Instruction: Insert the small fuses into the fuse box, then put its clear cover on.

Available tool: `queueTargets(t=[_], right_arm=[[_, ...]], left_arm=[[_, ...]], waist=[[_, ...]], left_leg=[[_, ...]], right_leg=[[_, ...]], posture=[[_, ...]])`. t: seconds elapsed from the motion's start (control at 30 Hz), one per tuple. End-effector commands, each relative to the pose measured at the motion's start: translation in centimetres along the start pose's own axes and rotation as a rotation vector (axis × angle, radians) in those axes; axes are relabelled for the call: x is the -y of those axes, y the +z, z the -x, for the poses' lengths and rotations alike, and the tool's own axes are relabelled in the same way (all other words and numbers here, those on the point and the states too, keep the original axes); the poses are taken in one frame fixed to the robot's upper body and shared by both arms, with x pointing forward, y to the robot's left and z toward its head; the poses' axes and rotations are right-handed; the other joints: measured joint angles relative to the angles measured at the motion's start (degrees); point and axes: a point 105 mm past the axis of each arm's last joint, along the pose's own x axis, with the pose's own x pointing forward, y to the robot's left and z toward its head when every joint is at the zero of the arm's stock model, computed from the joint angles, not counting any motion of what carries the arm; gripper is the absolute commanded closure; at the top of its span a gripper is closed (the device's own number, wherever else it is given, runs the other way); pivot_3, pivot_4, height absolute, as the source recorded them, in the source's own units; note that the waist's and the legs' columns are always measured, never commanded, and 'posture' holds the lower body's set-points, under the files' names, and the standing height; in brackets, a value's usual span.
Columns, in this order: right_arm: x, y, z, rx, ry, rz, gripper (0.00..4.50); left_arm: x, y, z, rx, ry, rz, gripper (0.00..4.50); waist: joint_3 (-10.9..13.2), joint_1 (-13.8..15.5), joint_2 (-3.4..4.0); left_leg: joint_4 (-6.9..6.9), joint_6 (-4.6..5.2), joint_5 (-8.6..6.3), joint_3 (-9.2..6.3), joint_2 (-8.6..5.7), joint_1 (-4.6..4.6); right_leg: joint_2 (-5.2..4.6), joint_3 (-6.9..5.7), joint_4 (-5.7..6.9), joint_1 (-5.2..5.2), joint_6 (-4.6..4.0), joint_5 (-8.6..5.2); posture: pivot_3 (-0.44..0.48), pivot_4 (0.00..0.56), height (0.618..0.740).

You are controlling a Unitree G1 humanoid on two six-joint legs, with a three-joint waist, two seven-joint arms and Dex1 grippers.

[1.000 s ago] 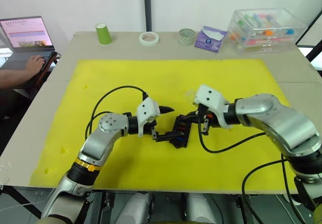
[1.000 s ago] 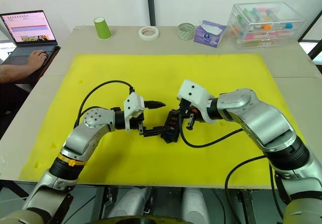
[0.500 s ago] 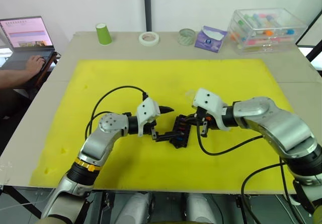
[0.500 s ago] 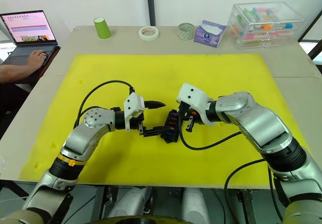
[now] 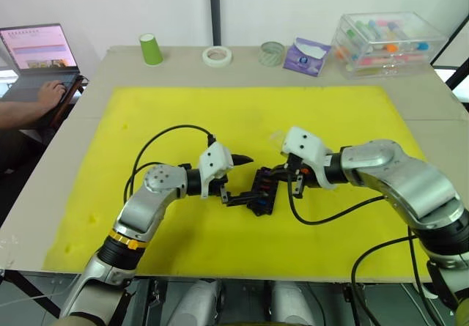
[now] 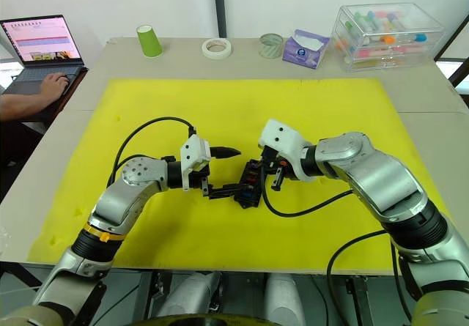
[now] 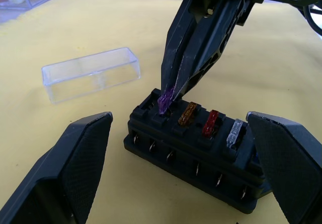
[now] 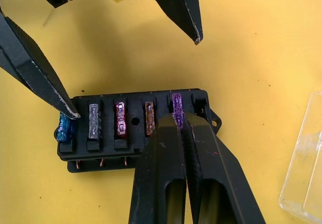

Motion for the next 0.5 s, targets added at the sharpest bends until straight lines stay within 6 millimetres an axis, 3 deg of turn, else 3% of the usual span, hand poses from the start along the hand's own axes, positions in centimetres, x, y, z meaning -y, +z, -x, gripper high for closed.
queueTargets(t=[0.03,0.5], right_arm=[[0.15,0.77,0.21,0.030,-0.016,0.031,4.50],[-0.03,-0.03,-0.44,0.004,0.010,0.066,4.50]], left_arm=[[-0.02,1.15,0.00,0.028,-0.005,-0.037,0.02],[0.18,1.08,0.17,0.021,-0.008,-0.035,0.02]], waist=[[0.0,0.0,0.00],[0.0,0.0,0.00]], left_leg=[[0.00,0.00,0.00,0.00,0.00,0.00],[0.00,0.00,0.00,0.00,0.00,0.00]], right_leg=[[0.00,0.00,0.00,0.00,0.00,0.00],[0.00,-0.01,0.00,0.00,0.00,0.00]], posture=[[0.000,0.150,0.740],[0.000,0.150,0.740]])
